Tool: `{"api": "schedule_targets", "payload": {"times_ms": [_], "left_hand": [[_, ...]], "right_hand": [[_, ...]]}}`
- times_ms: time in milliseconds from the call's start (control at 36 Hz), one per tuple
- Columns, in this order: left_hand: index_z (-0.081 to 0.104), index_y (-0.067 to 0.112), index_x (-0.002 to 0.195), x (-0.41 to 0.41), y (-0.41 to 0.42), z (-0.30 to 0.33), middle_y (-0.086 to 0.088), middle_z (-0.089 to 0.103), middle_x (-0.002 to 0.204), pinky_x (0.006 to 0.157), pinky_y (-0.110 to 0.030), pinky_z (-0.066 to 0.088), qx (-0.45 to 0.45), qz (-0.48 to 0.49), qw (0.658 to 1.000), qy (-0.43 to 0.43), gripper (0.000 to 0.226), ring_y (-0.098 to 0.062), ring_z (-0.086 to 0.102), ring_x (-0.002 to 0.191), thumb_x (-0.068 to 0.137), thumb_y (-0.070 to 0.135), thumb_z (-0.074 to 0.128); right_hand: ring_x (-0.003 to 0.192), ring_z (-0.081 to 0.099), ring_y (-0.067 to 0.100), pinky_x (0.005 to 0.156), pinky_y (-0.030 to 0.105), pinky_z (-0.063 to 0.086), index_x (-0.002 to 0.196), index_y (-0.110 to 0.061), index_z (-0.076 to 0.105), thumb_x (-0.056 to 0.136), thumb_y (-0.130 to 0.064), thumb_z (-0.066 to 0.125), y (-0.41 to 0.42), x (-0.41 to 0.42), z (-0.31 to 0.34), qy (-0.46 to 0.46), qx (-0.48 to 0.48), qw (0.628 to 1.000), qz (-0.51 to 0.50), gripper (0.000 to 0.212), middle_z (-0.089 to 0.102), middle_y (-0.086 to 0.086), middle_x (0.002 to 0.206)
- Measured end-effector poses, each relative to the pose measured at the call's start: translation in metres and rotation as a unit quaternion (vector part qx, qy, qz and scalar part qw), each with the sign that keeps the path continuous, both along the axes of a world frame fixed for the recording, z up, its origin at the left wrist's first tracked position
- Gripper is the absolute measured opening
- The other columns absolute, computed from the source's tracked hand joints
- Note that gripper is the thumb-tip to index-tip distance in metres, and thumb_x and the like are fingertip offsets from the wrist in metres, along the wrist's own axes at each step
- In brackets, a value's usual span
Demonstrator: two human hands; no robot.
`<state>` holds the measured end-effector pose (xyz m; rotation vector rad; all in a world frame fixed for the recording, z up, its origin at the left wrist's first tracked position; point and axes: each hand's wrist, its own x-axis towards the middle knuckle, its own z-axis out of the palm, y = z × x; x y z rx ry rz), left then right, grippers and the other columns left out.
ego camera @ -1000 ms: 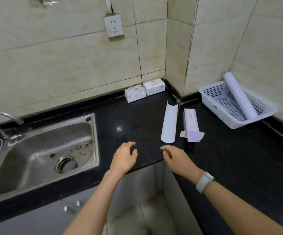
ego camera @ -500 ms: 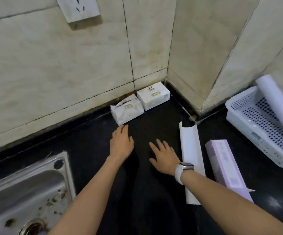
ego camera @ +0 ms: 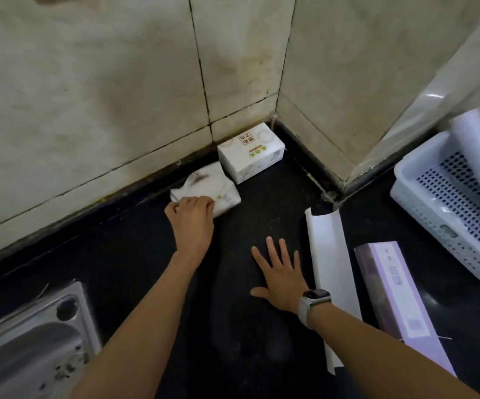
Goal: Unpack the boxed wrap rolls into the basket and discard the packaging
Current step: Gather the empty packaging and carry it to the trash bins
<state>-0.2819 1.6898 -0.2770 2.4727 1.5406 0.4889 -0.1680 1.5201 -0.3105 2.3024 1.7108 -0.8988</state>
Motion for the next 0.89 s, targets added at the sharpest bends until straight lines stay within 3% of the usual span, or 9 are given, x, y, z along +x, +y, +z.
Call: {"api": "schedule_targets", "payload": {"times_ms": [139,222,278,417,556,639,722,833,889], "left_hand": [[0.068,0.013,0.093,-0.020,-0.025,0.013,-0.007,0.070,0.092,0.090,-0.038,0.032,-0.024,0.007,0.996,-0.083,0.018,-0.025,0.061,0.085,0.092,0.012,0.050],[0.067,0.011,0.094,-0.029,-0.042,0.031,-0.007,0.066,0.090,0.088,-0.044,0.044,-0.060,-0.019,0.988,-0.139,0.015,-0.024,0.061,0.084,0.091,0.010,0.053],[0.067,0.009,0.092,-0.034,-0.056,0.046,-0.004,0.062,0.088,0.083,-0.043,0.048,-0.081,-0.046,0.979,-0.179,0.014,-0.018,0.057,0.080,0.089,0.007,0.054],[0.070,0.009,0.089,-0.035,-0.110,0.082,-0.001,0.062,0.092,0.081,-0.018,0.038,-0.091,-0.145,0.967,-0.187,0.011,-0.011,0.052,0.084,0.087,0.006,0.059],[0.070,0.014,0.087,-0.013,-0.186,0.105,0.017,0.051,0.090,0.083,-0.012,0.036,-0.109,-0.261,0.937,-0.203,0.018,0.001,0.047,0.087,0.085,0.021,0.054],[0.071,0.012,0.087,0.008,-0.237,0.119,0.013,0.051,0.092,0.087,-0.012,0.037,-0.123,-0.332,0.908,-0.224,0.018,-0.003,0.049,0.091,0.084,0.018,0.055],[0.070,0.015,0.086,0.030,-0.304,0.130,0.018,0.050,0.091,0.091,-0.021,0.040,-0.146,-0.403,0.874,-0.230,0.018,-0.010,0.052,0.095,0.085,0.021,0.053],[0.068,0.019,0.086,0.057,-0.424,0.137,0.024,0.048,0.092,0.092,-0.034,0.042,-0.167,-0.508,0.815,-0.222,0.014,-0.015,0.053,0.096,0.086,0.018,0.054],[0.068,0.020,0.086,0.069,-0.491,0.137,0.025,0.050,0.091,0.093,-0.037,0.042,-0.176,-0.553,0.786,-0.214,0.015,-0.015,0.052,0.097,0.085,0.019,0.053]], "right_hand": [[0.144,-0.016,0.032,0.115,0.054,-0.003,0.148,-0.026,0.003,0.088,-0.042,0.053,0.009,0.007,0.010,0.051,-0.013,0.998,-0.034,0.080,-0.015,0.007,0.158],[0.144,0.016,0.027,0.116,0.033,0.013,0.146,-0.013,0.020,0.090,-0.025,0.054,0.010,0.013,0.037,0.162,0.077,0.976,-0.121,0.067,0.019,0.010,0.156],[0.140,0.028,0.023,0.111,0.022,0.019,0.145,-0.013,0.023,0.090,-0.019,0.055,0.000,0.015,0.059,0.216,0.160,0.948,-0.171,0.065,0.030,0.009,0.152],[0.129,0.034,0.008,0.102,0.017,0.032,0.143,-0.024,0.027,0.088,-0.010,0.054,-0.059,0.010,0.104,0.280,0.282,0.901,-0.172,0.063,0.034,-0.004,0.142],[0.111,0.043,0.002,0.085,0.011,0.040,0.135,-0.031,0.040,0.092,-0.023,0.052,-0.151,0.011,0.126,0.222,0.343,0.896,-0.175,0.046,0.037,-0.010,0.132],[0.093,0.048,0.004,0.084,0.016,0.039,0.137,-0.032,0.037,0.090,-0.028,0.055,-0.214,0.016,0.136,0.187,0.354,0.886,-0.235,0.051,0.041,-0.011,0.115],[0.078,0.049,0.004,0.082,0.015,0.038,0.133,-0.029,0.042,0.090,-0.026,0.056,-0.295,0.018,0.149,0.157,0.356,0.869,-0.305,0.046,0.038,-0.013,0.100],[0.077,0.051,0.009,0.074,0.013,0.039,0.105,-0.029,0.056,0.088,-0.023,0.058,-0.434,0.008,0.162,0.098,0.346,0.841,-0.405,0.018,0.046,-0.003,0.097],[0.078,0.053,0.012,0.076,0.020,0.042,0.101,-0.024,0.059,0.088,-0.023,0.057,-0.506,-0.005,0.165,0.056,0.344,0.813,-0.467,0.013,0.050,0.000,0.096]]}}
